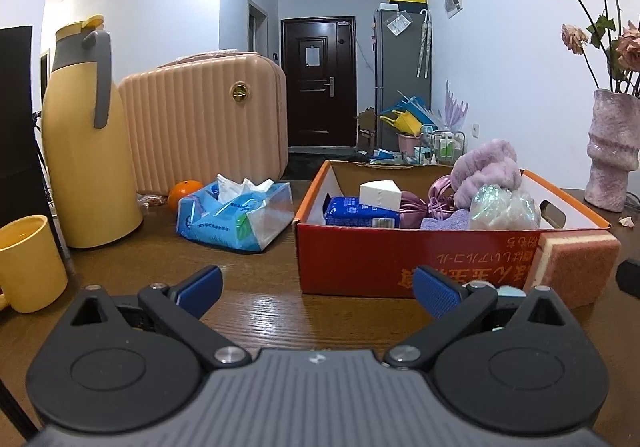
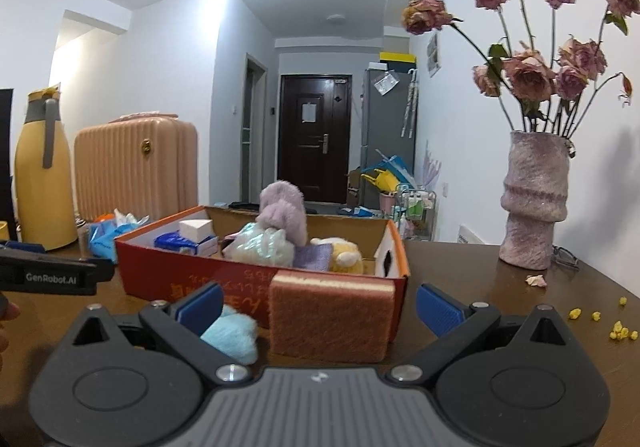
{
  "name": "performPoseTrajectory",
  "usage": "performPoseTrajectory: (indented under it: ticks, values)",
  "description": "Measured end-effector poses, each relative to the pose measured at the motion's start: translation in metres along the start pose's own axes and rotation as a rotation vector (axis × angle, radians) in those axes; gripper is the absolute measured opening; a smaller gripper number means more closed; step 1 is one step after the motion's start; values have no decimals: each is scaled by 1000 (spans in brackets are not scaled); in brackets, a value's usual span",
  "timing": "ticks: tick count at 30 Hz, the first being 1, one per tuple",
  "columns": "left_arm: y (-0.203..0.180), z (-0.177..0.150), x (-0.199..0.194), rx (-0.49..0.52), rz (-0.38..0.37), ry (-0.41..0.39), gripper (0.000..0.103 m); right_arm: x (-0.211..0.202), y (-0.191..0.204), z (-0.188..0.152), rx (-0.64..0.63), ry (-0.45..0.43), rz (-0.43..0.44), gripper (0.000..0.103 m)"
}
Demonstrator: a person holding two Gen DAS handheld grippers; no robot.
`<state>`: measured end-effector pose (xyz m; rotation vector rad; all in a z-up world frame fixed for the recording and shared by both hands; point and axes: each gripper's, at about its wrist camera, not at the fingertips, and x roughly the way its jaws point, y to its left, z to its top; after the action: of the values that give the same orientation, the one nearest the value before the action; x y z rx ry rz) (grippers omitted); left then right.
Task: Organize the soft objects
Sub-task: 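Lower the right gripper onto the light-blue fluffy pom-pom and close it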
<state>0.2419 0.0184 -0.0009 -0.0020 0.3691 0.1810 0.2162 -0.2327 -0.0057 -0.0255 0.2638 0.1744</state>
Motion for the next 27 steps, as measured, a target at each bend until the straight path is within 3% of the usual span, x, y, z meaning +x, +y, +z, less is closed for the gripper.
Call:
performPoseTrajectory:
  ticks: [12, 27]
  values:
    - [29, -8, 8, -32, 17, 76, 103, 22, 41, -6, -63, 140, 103, 103]
    - [63, -16, 34, -15, -4, 195, 103, 84, 68, -9, 15, 360, 87, 103]
